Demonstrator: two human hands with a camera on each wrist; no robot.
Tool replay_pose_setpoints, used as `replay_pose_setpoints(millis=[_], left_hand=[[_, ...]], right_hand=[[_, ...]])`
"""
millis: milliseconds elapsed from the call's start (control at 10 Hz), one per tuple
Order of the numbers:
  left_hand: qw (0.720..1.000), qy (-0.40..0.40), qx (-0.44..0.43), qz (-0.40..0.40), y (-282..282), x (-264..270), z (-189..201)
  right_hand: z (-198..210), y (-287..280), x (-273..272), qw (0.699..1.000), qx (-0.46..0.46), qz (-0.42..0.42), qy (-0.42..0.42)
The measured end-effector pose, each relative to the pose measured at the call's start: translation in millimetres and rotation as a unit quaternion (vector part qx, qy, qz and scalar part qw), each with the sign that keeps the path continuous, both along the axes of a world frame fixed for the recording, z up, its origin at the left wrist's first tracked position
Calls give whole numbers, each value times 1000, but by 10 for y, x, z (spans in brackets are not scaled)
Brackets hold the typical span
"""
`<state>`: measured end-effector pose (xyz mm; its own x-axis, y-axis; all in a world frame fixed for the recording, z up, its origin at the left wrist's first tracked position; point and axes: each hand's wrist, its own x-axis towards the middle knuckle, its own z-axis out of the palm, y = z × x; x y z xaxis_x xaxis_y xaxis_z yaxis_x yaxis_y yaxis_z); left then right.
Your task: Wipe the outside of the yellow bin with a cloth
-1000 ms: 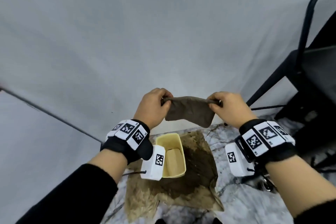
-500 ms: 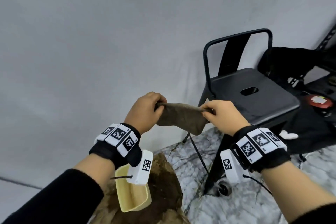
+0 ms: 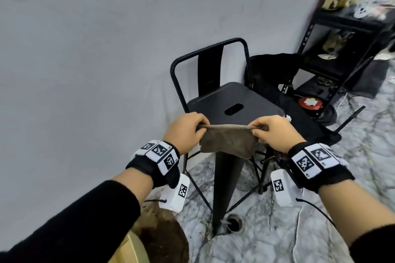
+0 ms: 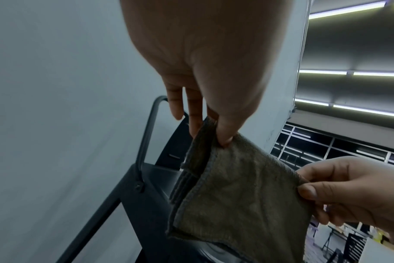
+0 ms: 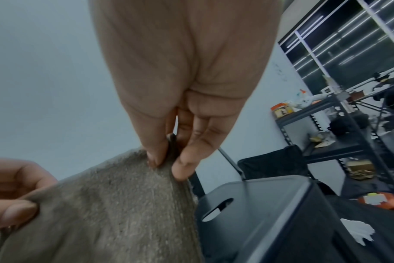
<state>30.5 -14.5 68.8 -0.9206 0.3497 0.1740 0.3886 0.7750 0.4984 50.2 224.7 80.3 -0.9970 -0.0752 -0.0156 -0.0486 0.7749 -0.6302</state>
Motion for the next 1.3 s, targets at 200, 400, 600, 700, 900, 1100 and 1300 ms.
replay_pose_setpoints(millis=[200, 400, 600, 700, 900, 1100, 1300], left_hand=[[999, 39, -19, 6, 473, -512, 9], [992, 85, 91, 25, 605, -858, -210], [995, -76, 64, 16, 470, -709, -1058], [991, -71, 115, 21, 439, -705, -1164], [988, -77, 133, 28, 428, -678, -1169], [986, -78, 140, 34, 427, -678, -1201], [987, -75, 137, 23, 415, -617, -1166]], right_hand=[[-63, 310, -417, 998, -21, -64, 18], [-322, 369, -652, 989, -3, -97, 114], [-1176, 266, -412, 997, -14, -74, 21], [-1269, 299, -358, 992, -58, -106, 44], [-1252, 244, -370, 991, -40, -115, 48], [-1266, 265, -363, 992, -44, -113, 41], [-1223, 296, -347, 993, -37, -110, 33]])
